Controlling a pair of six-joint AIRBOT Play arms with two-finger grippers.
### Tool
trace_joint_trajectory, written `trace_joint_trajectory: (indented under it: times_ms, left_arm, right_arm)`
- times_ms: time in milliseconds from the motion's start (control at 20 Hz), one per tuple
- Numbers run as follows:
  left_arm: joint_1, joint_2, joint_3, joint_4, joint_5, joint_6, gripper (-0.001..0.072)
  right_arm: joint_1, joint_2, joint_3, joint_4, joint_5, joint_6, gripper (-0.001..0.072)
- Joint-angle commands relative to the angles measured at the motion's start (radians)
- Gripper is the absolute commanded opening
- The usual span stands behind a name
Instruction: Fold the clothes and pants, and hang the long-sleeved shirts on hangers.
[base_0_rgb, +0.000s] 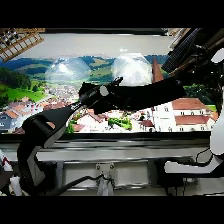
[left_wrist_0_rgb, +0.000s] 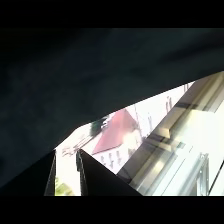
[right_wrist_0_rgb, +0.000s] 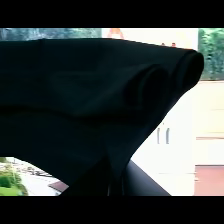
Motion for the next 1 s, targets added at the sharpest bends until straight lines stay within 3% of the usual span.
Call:
trace_joint_trajectory:
  times_ms: [0, 150, 250, 300, 500, 950]
  left_arm:
    - [-0.002, 0.000, 0.003, -0.005, 0.040, 0.002, 0.0129]
    - [-0.020, -0.034, 0.005, -0.027, 0.068, 0.001, 0.0116]
    - [-0.022, -0.065, 0.005, -0.078, 0.067, 0.002, 0.0025]
    - [-0.022, -0.077, 0.006, -0.121, 0.068, 0.002, 0.0013]
    - [-0.026, -0.102, 0.022, -0.307, 0.072, 0.111, 0.0013]
    - [-0.040, -0.150, 0.063, -0.331, 0.095, 0.110, 0.0013]
  right_arm:
    - [-0.003, 0.005, 0.001, -0.003, -0.005, 0.000, 0.0023]
    - [-0.003, 0.005, 0.005, 0.031, -0.006, 0.000, 0.0023]
    - [-0.003, 0.005, 0.028, 0.067, -0.003, 0.001, 0.0023]
    - [-0.001, 0.005, 0.046, 0.085, 0.001, 0.003, 0.0023]
    - [0.023, 0.005, 0.109, 0.097, 0.003, 0.008, 0.0023]
    - [0.093, 0.004, 0.110, 0.092, 0.005, 0.045, 0.0023]
